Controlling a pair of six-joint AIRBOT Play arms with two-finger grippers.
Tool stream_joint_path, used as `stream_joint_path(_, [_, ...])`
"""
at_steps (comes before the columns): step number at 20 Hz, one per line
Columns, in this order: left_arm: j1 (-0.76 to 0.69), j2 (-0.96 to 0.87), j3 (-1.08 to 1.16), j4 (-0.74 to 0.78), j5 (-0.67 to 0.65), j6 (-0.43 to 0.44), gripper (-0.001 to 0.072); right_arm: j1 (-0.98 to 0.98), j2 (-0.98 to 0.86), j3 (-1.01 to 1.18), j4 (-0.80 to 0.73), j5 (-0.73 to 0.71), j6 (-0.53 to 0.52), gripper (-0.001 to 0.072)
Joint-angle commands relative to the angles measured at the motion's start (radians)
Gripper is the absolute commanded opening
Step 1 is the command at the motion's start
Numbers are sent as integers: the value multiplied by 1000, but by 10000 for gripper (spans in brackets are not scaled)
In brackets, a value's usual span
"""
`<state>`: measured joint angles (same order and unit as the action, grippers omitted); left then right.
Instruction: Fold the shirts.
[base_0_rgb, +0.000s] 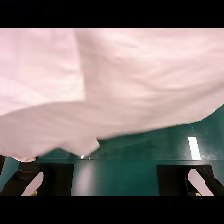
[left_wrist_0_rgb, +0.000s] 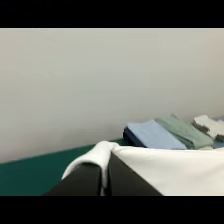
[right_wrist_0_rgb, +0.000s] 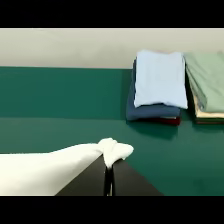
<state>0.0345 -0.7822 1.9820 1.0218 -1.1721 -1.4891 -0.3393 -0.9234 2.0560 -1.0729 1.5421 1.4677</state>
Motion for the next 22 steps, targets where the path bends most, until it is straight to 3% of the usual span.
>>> stream_joint_path(1, [0, -102, -141, 5, -113, -21, 26, 1, -65, -139, 23, 47, 35, 14])
stream_joint_path(8, [0, -499, -446, 10, -100, 40, 27, 273, -383, -438, -248, 49, 95, 14])
stream_joint_path(13, [0, -765, -447, -5, 56, 124, 27, 334, -675, -312, -244, -50, 94, 14])
stream_joint_path(17, [4, -805, -439, 10, 175, 175, 27, 326, -816, -163, -229, -85, 65, 14])
stream_joint_path(22, [3, -800, -455, 52, -42, 208, 27, 325, -757, -310, -276, -92, 31, 14])
